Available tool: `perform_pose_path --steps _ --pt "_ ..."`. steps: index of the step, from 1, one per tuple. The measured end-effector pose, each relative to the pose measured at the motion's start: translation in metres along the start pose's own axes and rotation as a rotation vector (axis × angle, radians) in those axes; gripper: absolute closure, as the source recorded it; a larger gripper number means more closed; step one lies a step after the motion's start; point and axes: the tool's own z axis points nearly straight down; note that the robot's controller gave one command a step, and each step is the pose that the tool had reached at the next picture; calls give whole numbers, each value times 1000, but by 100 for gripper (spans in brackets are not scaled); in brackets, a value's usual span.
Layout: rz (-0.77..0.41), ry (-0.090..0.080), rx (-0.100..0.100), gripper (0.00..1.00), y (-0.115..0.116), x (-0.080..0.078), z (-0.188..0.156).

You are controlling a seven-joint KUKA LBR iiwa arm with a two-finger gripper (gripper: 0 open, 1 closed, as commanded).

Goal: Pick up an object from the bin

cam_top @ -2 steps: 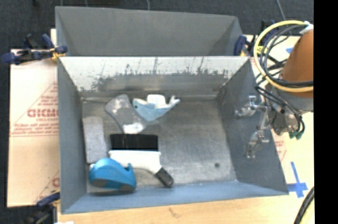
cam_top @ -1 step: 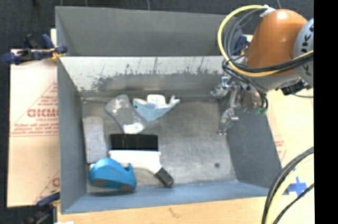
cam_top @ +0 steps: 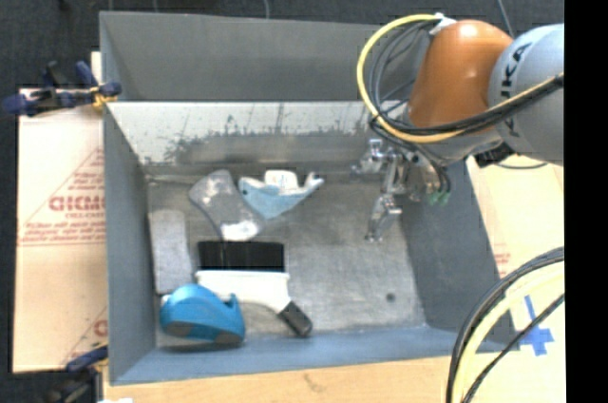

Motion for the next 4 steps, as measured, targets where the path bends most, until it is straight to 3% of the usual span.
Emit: perform_pose_path --steps 1,2,3,4 --pt "2 -6 0 0 34 -42 30" --pt "-37 -13 4 0 88 -46 76" --pt "-47 -9 3 100 92 -45 79" --pt "-48 -9 3 100 92 -45 79"
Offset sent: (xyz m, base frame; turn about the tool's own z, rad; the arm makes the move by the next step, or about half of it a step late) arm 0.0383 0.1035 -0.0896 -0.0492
